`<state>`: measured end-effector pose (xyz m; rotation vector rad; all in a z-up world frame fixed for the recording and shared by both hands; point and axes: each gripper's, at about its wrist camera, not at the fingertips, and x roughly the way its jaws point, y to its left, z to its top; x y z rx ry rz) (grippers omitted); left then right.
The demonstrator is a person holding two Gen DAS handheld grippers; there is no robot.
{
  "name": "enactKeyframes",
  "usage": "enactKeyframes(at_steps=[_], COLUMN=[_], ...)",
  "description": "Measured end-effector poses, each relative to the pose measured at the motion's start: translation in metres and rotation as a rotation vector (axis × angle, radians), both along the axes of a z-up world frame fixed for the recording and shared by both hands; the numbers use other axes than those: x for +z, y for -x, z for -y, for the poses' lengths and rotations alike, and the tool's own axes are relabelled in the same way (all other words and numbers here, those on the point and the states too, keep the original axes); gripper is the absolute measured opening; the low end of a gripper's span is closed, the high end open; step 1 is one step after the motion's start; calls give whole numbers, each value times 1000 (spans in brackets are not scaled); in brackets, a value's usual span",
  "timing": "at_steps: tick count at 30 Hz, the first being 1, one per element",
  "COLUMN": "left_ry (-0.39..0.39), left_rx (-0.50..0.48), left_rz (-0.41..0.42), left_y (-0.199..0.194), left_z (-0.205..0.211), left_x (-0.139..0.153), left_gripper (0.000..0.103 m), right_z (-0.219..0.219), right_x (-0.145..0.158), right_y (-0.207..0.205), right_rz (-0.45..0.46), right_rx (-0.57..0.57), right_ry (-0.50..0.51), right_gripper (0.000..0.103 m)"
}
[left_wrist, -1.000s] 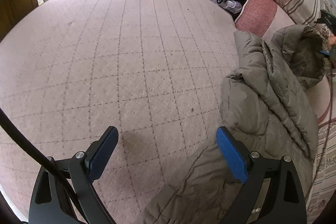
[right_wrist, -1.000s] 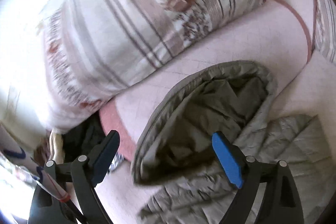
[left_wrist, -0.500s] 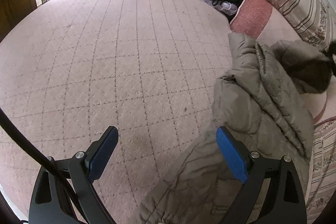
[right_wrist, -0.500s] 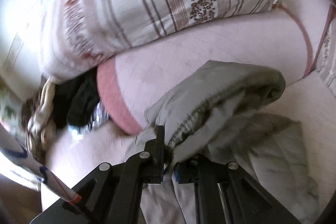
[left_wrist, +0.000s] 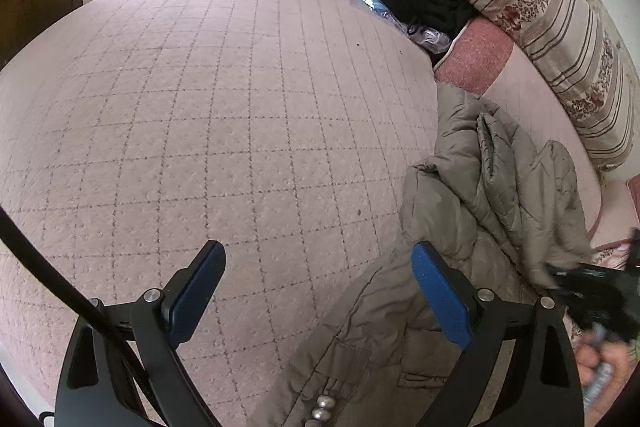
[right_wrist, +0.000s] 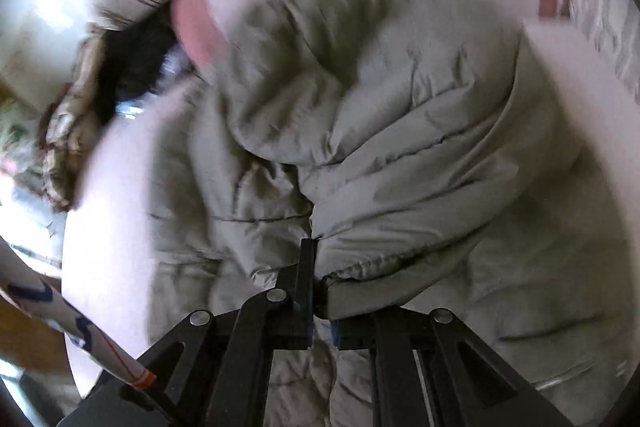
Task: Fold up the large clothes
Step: 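Fold the held hood onto the jacket body and open the right gripper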
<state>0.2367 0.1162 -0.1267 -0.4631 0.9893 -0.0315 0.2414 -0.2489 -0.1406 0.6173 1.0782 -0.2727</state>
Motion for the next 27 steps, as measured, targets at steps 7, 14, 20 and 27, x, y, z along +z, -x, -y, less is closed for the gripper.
enactKeyframes(at_steps=[7,14,20,27], left_ry=[-44,-85,-93,-119], left_rx=[2,-10,-11,-36], left_rz=[-1,4,-6,-12], left_y=[-6,-2,-1,-3], left_z=[7,13,14,20], left_x=[1,1,-1,-3], left_gripper=[94,94,94,94], right_z=[4,7,13,13], right_x=[-53,-19,26,71], right_y=[-17,20,63,29], right_rz=[-2,73,120,200], right_rx=[-60,-30,31,9], right_ry=[-58,5,93,382], right_gripper=[10,68,71,70])
